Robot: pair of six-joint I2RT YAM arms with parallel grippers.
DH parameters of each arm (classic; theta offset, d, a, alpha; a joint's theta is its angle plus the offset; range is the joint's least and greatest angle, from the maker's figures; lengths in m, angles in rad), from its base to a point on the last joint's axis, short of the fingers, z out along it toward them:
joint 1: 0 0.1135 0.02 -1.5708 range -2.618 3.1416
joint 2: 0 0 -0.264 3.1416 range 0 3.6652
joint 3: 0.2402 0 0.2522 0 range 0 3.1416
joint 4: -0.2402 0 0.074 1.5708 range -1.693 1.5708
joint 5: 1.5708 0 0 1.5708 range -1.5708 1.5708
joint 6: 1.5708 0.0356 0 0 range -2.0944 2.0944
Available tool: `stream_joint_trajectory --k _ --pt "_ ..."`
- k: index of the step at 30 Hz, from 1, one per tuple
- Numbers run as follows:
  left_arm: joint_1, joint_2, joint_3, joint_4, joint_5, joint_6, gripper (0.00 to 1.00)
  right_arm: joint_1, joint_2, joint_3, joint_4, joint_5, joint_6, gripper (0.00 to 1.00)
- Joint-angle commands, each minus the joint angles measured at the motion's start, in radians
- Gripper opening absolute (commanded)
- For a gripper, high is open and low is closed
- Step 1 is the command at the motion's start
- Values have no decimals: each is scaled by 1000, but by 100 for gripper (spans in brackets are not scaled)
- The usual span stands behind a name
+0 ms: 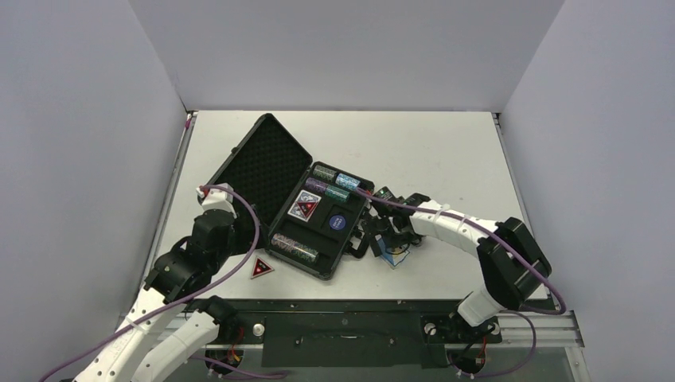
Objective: Pack up texas hold em set
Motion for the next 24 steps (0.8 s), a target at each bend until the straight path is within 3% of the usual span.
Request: stream_joint_trajectory --k 1,14,24 --pt "6 -3 1 21 6 5 96 40 40 22 1 -7 -7 92" --pt "6 -14 -6 27 7 7 96 41 95 51 -9 19 -11 92" --pt "6 -16 -10 32 8 11 96 41 130 59 -6 -8 -20 71"
